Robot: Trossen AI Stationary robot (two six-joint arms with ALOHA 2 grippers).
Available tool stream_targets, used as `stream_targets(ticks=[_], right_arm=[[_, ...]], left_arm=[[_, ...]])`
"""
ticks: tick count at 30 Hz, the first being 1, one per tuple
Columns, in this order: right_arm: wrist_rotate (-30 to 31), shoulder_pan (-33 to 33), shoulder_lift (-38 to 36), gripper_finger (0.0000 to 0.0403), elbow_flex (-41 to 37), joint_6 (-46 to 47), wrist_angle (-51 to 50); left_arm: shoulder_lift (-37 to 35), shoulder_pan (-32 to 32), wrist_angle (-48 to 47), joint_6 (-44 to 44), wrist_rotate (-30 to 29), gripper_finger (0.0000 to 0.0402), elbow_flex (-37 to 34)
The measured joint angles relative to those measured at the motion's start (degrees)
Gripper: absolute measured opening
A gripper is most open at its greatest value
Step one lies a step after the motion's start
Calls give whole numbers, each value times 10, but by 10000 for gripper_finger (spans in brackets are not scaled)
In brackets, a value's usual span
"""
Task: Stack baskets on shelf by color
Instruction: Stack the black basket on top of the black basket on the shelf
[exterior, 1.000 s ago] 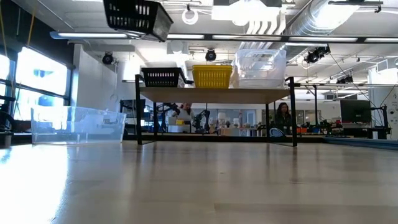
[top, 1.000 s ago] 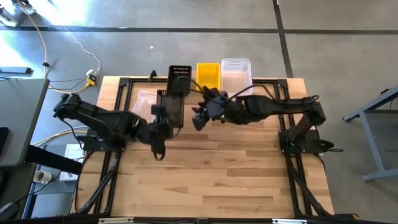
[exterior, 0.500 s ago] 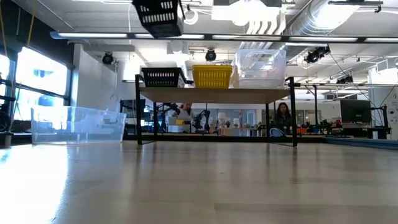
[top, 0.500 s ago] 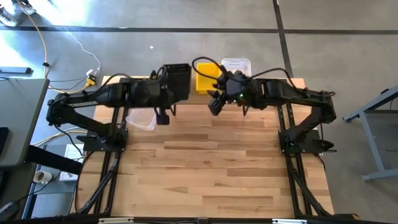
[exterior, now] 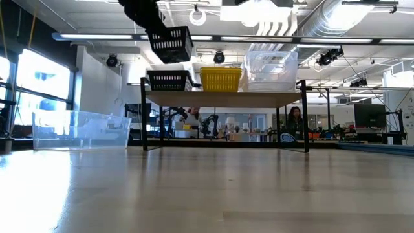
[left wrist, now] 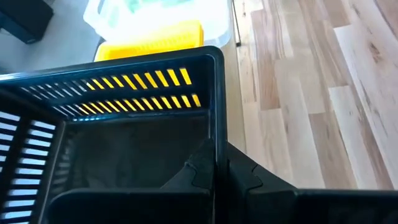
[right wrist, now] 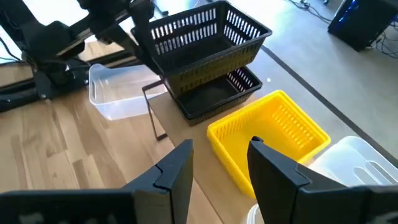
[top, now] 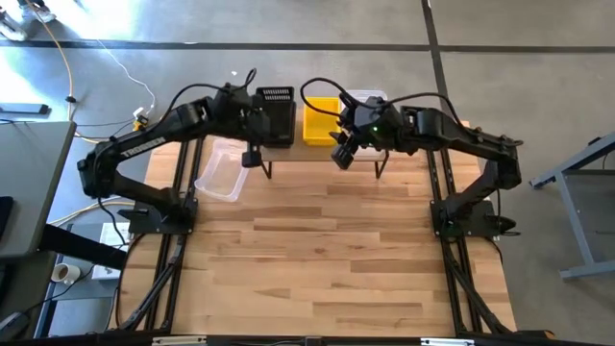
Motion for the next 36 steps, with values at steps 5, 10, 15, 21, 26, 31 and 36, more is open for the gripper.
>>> stream_targets(ticks=[5,10,15,21,26,31,36], right_arm=[[-2,-17,0,138,0,-4,0],[-2,-34,0,138,0,-4,0],[-8,-49,0,138,0,6,0],[-19,-64,0,138,0,6,1],[-19,-70,0,138,0,6,1],[-19,-70,0,138,0,6,1],[-19,-70,0,138,0,6,1]], left_arm=[[21,42,0,5,55,0,0],[48,64,-1,23,78,0,0],[65,75,-3,35,79,0,0],[70,82,-4,35,69,0,0],[70,82,-4,35,61,0,0],[70,83,-4,45,45,0,0],[70,83,-4,44,45,0,0]])
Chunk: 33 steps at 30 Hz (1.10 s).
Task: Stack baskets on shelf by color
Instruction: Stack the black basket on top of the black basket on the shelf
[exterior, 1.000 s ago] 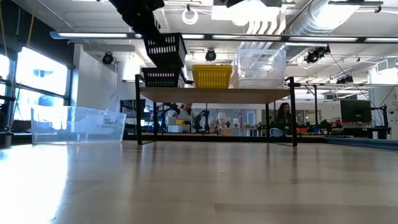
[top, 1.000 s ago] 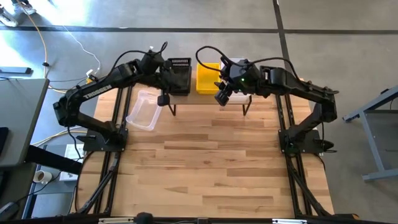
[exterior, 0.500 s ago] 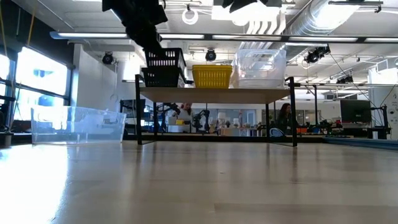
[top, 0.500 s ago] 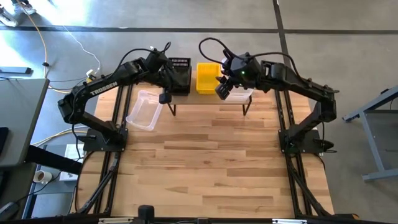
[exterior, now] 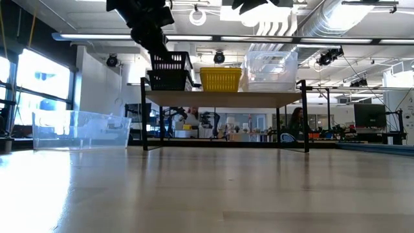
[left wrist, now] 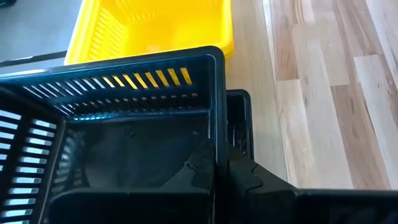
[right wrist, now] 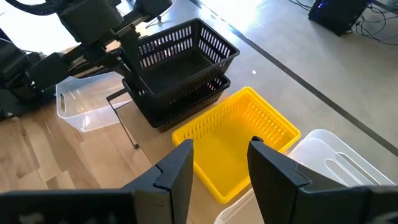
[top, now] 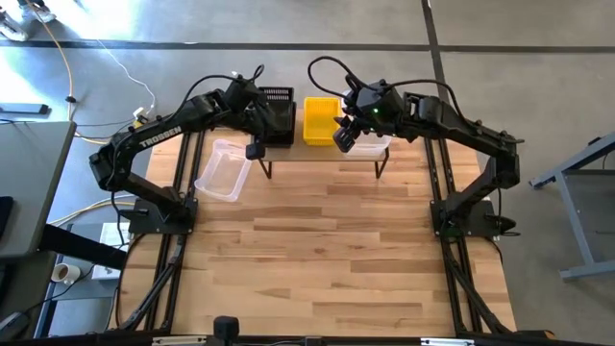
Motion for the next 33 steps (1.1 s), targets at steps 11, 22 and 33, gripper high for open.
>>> stream_targets(ticks=[11,22,33], right_arm=[[0,0,0,138,0,0,0],[-2,0,0,138,0,0,0],[-3,0,0,138,0,0,0]], left_arm=[[36,-14,-6,-12,-7,0,0],[39,-14,5,-32,-18,8,0],[39,-14,6,-75,-33,76,0]])
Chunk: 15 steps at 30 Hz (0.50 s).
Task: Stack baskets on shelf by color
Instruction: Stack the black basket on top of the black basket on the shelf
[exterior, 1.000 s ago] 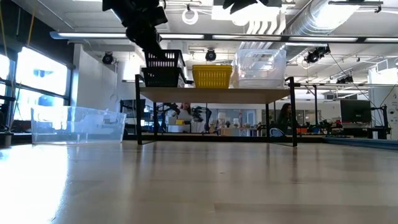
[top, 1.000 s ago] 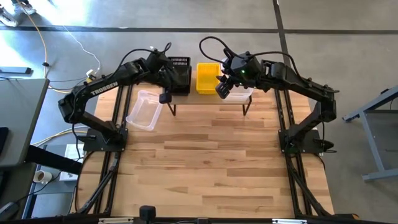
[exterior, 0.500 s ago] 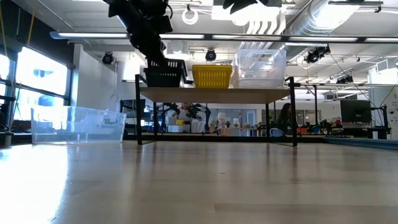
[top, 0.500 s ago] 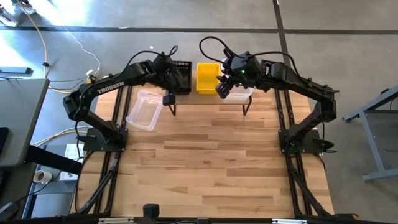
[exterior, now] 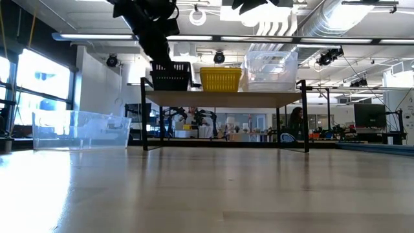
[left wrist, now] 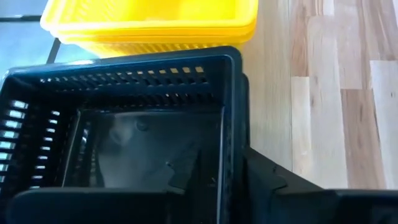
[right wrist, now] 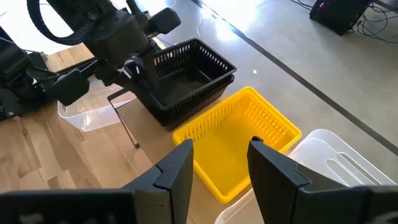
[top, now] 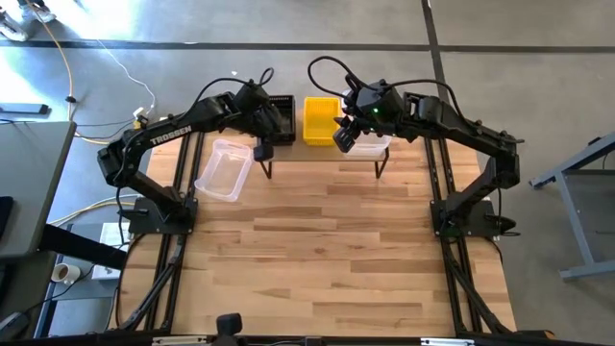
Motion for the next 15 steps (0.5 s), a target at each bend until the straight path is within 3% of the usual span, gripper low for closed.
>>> stream_targets(ticks=[8,15], right_arm=[[-16,0,0,138,0,0,0],[-27,0,0,138,0,0,0]], left_arm=[[0,-3,-4,-30,0,133,12],[0,-3,-6,-26,-3,149,42]])
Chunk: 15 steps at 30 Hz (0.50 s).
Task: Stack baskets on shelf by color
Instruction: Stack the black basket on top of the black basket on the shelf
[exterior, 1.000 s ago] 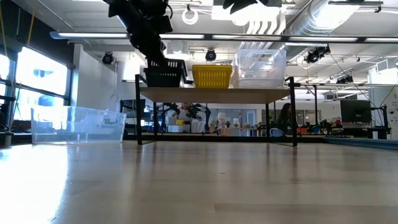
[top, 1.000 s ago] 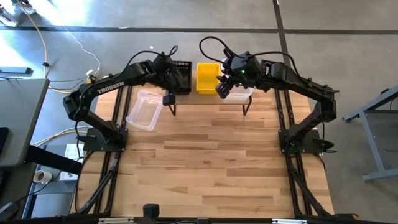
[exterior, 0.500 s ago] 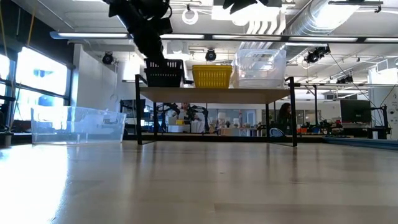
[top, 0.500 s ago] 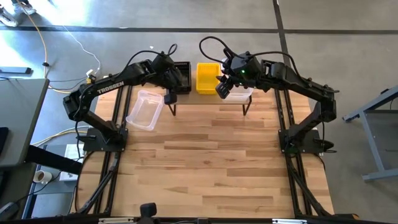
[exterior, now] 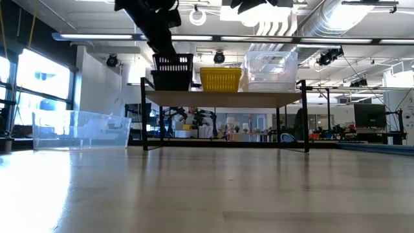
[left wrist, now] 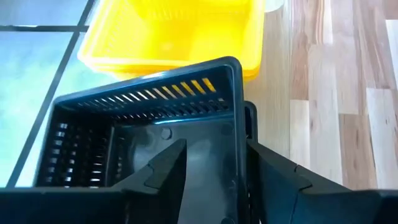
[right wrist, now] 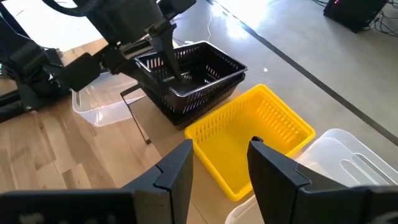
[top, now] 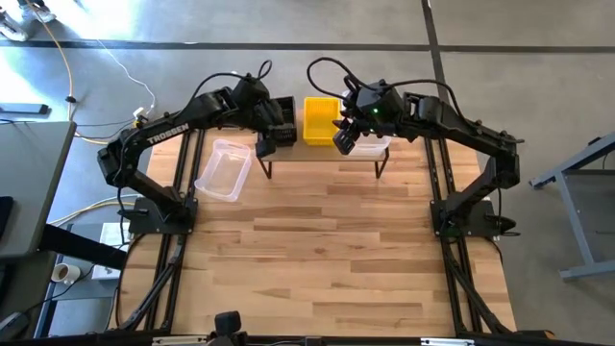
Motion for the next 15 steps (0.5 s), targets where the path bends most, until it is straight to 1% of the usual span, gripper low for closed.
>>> stream_targets(ticks=[10,15], right_arm=[[-8,0,0,138,0,3,-13],[-8,0,0,138,0,11,-23]], left_arm=[[0,-3,-29,3,-2,145,3],[-12,-9,-30,-4,-2,145,3]])
